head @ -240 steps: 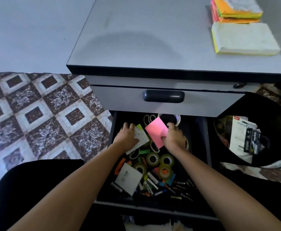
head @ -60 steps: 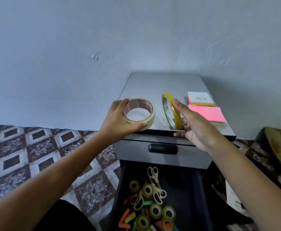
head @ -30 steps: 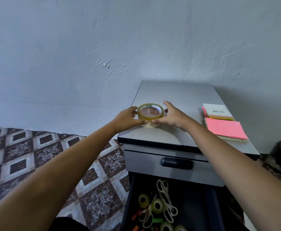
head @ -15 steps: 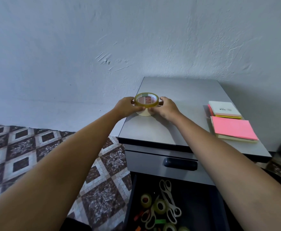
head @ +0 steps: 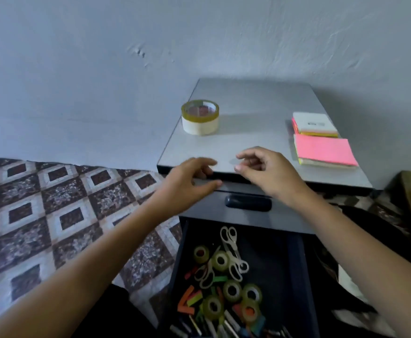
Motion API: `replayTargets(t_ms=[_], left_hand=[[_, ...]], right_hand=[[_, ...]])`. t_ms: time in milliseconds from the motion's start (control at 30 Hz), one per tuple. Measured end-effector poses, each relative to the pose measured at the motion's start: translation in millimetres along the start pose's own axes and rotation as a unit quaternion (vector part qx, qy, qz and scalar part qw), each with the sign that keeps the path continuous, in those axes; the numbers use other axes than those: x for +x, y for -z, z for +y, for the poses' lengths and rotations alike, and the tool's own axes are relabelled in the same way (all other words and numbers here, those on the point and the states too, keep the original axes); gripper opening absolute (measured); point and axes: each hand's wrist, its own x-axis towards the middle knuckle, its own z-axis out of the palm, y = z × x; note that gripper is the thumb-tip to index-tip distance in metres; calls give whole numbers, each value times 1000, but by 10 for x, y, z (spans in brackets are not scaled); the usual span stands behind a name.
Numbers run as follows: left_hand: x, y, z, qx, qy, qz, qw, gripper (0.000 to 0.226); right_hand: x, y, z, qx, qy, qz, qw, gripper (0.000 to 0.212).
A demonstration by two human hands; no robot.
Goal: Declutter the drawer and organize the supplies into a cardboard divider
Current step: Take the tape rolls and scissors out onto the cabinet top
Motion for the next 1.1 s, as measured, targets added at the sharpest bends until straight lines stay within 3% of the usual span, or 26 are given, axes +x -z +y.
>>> replayTargets(t_ms=[133,300,500,733,933,1100], left_hand=[[-391,-501,-224,24,37,-136,990,45],[-693,-1044,-699,69,129,-247,958,46],[-928,-1390,-1090,105,192,-337,916,49],[-1147,-1733,-1319,154,158,-426,877,53],[-1285,-1916,-1400,231,105,-488,835,76],[-1332,-1960,-1436,239,100,-468,845,72]], right_hand=[[-555,-146,329,-8,-19,-8,1000,15],[-1010,-464,1154,-93,-134,-94,982,14],[-1313,-870,2159,-292,-216,-293,885,55],[-1243,-995,2287,-364,-141,-420,819,73],[-1254,-885,2307,-326,-159,-419,832,68],[-1404,-824,2298,-439,-8,-410,799,74]])
